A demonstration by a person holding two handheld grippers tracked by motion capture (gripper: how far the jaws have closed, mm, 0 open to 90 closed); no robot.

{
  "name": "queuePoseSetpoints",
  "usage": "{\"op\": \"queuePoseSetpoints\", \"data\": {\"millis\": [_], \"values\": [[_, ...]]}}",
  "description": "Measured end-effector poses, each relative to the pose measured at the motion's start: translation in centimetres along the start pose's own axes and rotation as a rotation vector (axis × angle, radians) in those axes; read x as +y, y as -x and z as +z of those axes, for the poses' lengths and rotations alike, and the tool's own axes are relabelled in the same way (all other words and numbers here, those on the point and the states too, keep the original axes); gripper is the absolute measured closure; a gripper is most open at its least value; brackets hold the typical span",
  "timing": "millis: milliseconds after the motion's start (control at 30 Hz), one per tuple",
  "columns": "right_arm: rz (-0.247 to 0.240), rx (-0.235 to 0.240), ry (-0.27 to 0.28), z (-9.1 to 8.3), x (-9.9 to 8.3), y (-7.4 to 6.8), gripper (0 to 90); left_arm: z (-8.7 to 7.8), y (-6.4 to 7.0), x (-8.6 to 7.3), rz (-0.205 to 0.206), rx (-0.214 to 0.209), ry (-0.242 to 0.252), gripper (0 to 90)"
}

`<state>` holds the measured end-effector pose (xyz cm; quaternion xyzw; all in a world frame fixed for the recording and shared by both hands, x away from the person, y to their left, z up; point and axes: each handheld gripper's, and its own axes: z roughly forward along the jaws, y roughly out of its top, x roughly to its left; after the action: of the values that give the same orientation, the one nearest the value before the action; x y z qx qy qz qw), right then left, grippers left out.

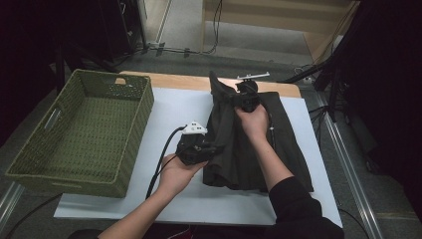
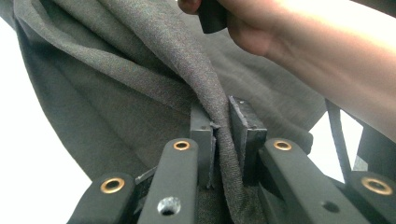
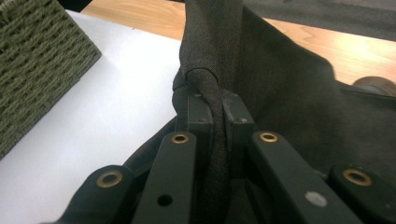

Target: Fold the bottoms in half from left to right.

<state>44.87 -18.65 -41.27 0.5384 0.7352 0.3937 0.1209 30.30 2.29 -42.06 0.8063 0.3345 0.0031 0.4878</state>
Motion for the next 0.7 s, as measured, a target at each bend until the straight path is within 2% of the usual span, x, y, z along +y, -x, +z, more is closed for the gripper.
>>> {"op": "queuePoseSetpoints", "data": {"millis": [167,333,533,700], "values": [[0.006,-0.005,0.016,-1.2,0.2,0.6,82.3,0.3,0.6,0.9,0.014,-0.022,0.000,81.4],[0.013,-0.015,0.030,-2.5,0.5,1.4,82.3,0.6,1.0,2.0,0.006,-0.056,0.001,81.4],[0.042,-0.027,0.046,-3.9,0.7,2.7,82.3,1.0,2.0,3.7,0.026,-0.076,0.000,81.4],[0.054,-0.043,0.072,-5.7,1.2,3.4,82.3,1.3,2.9,5.2,0.038,-0.100,0.017,81.3]]}}
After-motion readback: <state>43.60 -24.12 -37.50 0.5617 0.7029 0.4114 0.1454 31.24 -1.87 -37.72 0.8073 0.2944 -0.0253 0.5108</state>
